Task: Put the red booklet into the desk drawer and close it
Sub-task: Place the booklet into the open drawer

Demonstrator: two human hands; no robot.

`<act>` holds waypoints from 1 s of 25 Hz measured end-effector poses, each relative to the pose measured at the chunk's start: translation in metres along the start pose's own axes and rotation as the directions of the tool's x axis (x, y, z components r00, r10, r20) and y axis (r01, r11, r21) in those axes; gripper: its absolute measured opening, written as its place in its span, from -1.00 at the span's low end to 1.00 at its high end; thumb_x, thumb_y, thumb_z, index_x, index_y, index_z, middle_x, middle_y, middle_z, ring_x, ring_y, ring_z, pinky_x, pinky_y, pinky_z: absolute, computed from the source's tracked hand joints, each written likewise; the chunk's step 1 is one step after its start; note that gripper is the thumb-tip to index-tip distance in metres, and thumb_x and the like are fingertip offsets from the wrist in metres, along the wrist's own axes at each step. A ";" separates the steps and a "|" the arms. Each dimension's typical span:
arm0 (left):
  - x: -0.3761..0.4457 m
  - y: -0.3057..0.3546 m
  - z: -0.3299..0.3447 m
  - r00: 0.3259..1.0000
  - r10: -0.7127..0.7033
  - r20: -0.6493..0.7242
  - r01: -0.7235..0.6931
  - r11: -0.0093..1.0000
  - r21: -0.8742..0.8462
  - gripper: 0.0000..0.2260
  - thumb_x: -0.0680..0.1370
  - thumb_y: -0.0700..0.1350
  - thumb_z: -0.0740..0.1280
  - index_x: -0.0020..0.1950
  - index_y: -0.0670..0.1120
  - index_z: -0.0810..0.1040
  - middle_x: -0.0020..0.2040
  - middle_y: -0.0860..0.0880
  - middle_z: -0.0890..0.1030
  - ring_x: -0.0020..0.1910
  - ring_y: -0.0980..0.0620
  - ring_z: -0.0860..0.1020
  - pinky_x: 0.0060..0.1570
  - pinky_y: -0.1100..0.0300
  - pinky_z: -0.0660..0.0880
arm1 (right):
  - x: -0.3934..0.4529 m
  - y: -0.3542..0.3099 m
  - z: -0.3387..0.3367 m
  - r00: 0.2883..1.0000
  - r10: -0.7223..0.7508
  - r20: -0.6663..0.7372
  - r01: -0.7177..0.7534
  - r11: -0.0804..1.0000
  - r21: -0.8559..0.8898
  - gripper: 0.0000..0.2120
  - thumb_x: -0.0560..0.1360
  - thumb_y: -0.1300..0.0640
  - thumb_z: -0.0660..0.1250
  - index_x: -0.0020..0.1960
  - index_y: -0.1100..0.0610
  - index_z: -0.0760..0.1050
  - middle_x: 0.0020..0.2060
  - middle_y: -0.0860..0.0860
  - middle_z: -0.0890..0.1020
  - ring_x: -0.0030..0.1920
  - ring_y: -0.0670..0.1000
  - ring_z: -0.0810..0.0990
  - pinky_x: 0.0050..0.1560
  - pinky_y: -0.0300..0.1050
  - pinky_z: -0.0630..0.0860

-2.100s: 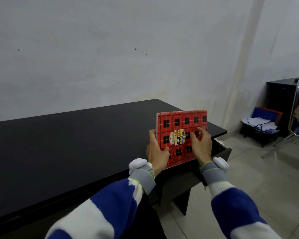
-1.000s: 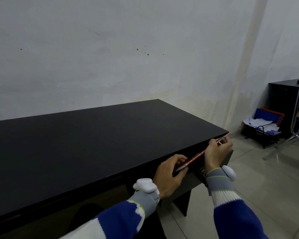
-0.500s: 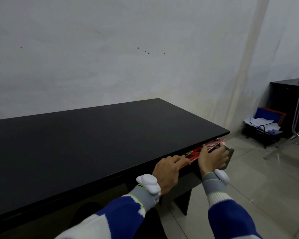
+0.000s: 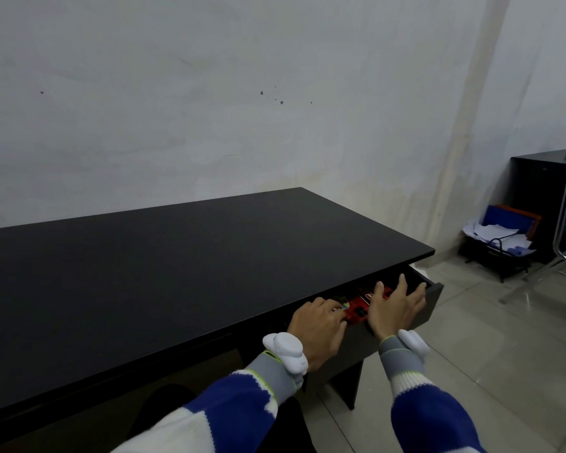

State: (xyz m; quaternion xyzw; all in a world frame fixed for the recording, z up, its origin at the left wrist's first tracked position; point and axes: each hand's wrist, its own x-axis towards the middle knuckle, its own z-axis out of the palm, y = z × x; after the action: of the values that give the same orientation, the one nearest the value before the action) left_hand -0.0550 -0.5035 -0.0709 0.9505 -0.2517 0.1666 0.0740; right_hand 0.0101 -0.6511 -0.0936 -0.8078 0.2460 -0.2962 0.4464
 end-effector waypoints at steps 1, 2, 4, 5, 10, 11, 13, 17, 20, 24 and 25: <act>-0.002 0.000 0.001 1.000 -0.010 -0.009 0.010 1.000 -0.028 -0.63 0.62 -0.02 0.05 0.29 -0.09 0.51 0.32 -0.03 0.51 0.25 -0.03 0.46 0.22 0.08 0.41 | -0.001 0.000 0.000 1.000 0.016 -0.001 -0.016 1.000 0.004 -0.45 0.56 0.06 0.26 0.50 0.16 0.23 0.56 0.23 -0.01 0.55 0.26 -0.04 0.47 0.20 0.13; -0.004 0.000 0.003 0.999 -0.024 -0.025 0.023 0.998 -0.060 -0.64 0.61 -0.01 0.06 0.30 -0.07 0.51 0.31 -0.02 0.53 0.24 -0.02 0.47 0.21 0.09 0.41 | -0.001 -0.001 0.000 0.999 0.035 0.003 -0.035 0.999 0.007 -0.44 0.56 0.06 0.26 0.50 0.15 0.22 0.56 0.22 -0.05 0.55 0.26 -0.07 0.46 0.21 0.13; -0.010 0.001 0.009 0.994 -0.070 -0.085 0.058 0.989 -0.138 -0.63 0.59 0.05 0.09 0.30 -0.02 0.50 0.28 0.02 0.56 0.22 0.03 0.50 0.23 0.14 0.40 | -0.001 -0.002 0.000 0.997 0.078 0.025 -0.078 0.997 0.009 -0.41 0.56 0.06 0.26 0.52 0.14 0.16 0.56 0.23 -0.12 0.55 0.27 -0.10 0.46 0.23 0.13; -0.014 0.002 0.010 0.988 -0.101 -0.118 0.080 0.982 -0.173 -0.62 0.57 0.10 0.11 0.29 0.00 0.51 0.26 0.04 0.58 0.21 0.06 0.51 0.24 0.16 0.38 | -0.001 -0.003 0.000 0.995 0.097 0.037 -0.097 0.995 0.009 -0.39 0.55 0.06 0.26 0.53 0.14 0.13 0.56 0.25 -0.14 0.55 0.28 -0.10 0.46 0.23 0.13; -0.036 0.009 0.026 0.920 -0.209 -0.331 0.152 0.970 -0.190 -0.60 0.30 0.18 0.43 0.07 0.05 0.65 0.05 0.13 0.70 0.10 0.12 0.64 0.26 0.08 0.46 | -0.004 -0.008 -0.001 0.983 0.174 0.063 -0.175 0.984 0.015 -0.22 0.52 0.11 0.31 0.56 0.17 -0.09 0.53 0.31 -0.22 0.53 0.33 -0.04 0.48 0.23 0.08; -0.039 0.010 0.028 0.910 -0.248 -0.331 0.177 0.957 -0.230 -0.56 0.28 0.13 0.46 0.12 0.04 0.63 0.11 0.11 0.68 0.17 0.09 0.61 0.30 0.03 0.44 | -0.004 -0.009 -0.001 0.980 0.185 0.071 -0.187 0.982 0.021 -0.17 0.51 0.12 0.32 0.57 0.17 -0.14 0.53 0.31 -0.24 0.53 0.34 -0.04 0.48 0.24 0.08; -0.042 0.012 0.031 0.882 -0.350 -0.314 0.249 0.914 -0.320 -0.45 0.29 0.07 0.46 0.26 0.00 0.55 0.28 0.05 0.58 0.34 0.02 0.47 0.39 -0.04 0.34 | -0.005 -0.011 -0.001 0.976 0.200 0.087 -0.203 0.979 0.019 -0.11 0.48 0.15 0.34 0.57 0.16 -0.21 0.52 0.31 -0.28 0.52 0.36 -0.03 0.47 0.26 0.09; -0.052 0.019 0.035 0.788 -0.586 -0.187 0.401 0.720 -0.566 -0.29 0.30 0.06 0.45 0.41 0.01 0.33 0.44 0.02 0.33 0.48 -0.01 0.21 0.47 0.05 0.16 | -0.003 -0.013 -0.002 0.967 0.216 0.137 -0.220 0.976 0.011 -0.05 0.45 0.24 0.34 0.56 0.12 -0.27 0.52 0.27 -0.32 0.51 0.41 -0.06 0.46 0.29 0.04; -0.056 0.023 0.034 0.713 -0.697 -0.078 0.443 0.533 -0.721 -0.13 0.30 0.04 0.51 0.50 -0.04 0.14 0.51 -0.05 0.16 0.51 -0.03 0.13 0.47 0.07 0.16 | 0.002 -0.012 -0.003 0.958 0.229 0.171 -0.239 0.970 0.039 -0.05 0.46 0.26 0.33 0.56 0.10 -0.29 0.51 0.26 -0.34 0.51 0.41 -0.11 0.48 0.26 0.00; -0.056 0.027 0.038 0.641 -0.764 0.077 0.465 0.306 -0.831 0.03 0.29 -0.01 0.56 0.55 -0.05 -0.05 0.56 -0.07 0.08 0.54 -0.04 0.10 0.50 0.06 0.15 | 0.008 -0.005 -0.007 0.956 0.227 0.186 -0.244 0.967 0.076 -0.08 0.49 0.21 0.32 0.56 0.11 -0.30 0.52 0.27 -0.31 0.52 0.39 -0.07 0.49 0.23 0.01; -0.056 0.027 0.040 0.627 -0.773 0.096 0.461 0.269 -0.846 0.03 0.29 -0.01 0.57 0.55 -0.04 -0.03 0.55 -0.05 0.12 0.53 -0.03 0.11 0.49 0.07 0.15 | 0.009 -0.003 -0.008 0.958 0.220 0.183 -0.238 0.968 0.083 -0.08 0.49 0.20 0.32 0.56 0.12 -0.30 0.52 0.29 -0.28 0.52 0.40 -0.04 0.49 0.22 0.03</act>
State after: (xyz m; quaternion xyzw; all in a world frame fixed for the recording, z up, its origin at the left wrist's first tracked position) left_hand -0.1034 -0.5103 -0.1264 0.7769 0.1177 0.1480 0.6006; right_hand 0.0115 -0.6605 -0.0856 -0.7719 0.2826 -0.1838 0.5390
